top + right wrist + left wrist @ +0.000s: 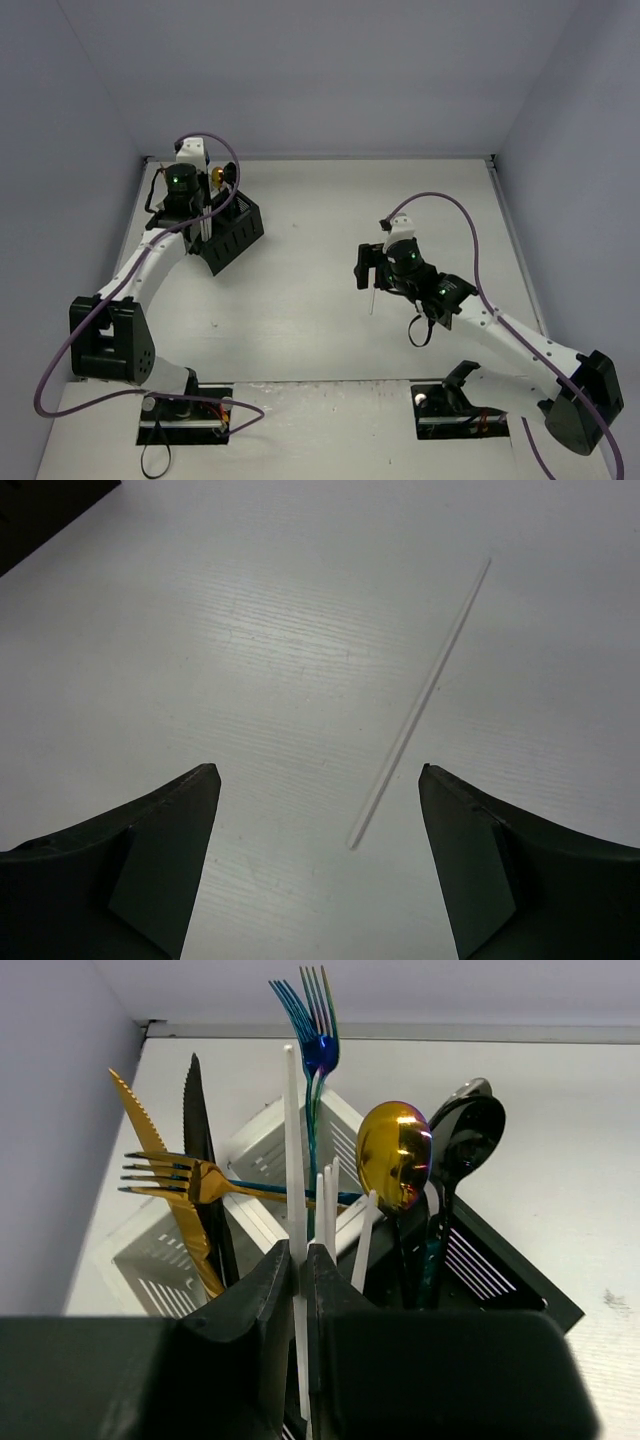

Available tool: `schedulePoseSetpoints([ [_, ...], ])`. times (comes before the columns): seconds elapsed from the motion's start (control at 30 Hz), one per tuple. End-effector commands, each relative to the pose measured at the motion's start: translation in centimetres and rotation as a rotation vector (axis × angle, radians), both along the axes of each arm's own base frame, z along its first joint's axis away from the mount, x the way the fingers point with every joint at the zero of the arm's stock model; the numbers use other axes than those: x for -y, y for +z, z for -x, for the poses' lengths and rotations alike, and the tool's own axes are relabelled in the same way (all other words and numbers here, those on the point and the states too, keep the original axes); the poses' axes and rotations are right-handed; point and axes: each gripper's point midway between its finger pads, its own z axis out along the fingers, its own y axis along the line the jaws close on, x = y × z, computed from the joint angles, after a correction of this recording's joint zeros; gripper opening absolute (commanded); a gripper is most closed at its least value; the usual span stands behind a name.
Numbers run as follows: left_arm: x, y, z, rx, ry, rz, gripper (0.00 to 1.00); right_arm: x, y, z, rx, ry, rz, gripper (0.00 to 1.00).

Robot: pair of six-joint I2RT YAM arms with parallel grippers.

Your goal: Sort the eating utensils into containers

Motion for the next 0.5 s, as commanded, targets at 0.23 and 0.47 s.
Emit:
schedulePoseSetpoints([
  [0.23, 0.2, 6.5, 4.2, 0.168, 0.034, 0.148, 0.64, 0.8, -4.9, -2.1, -0.157, -0.159, 0.063, 0.76],
  [0.47, 1.0, 9.0, 10.7, 0.057, -0.014, 0.205, 0.7, 1.6, -8.6, -2.4, -0.279, -0.245, 0.147, 0.63],
])
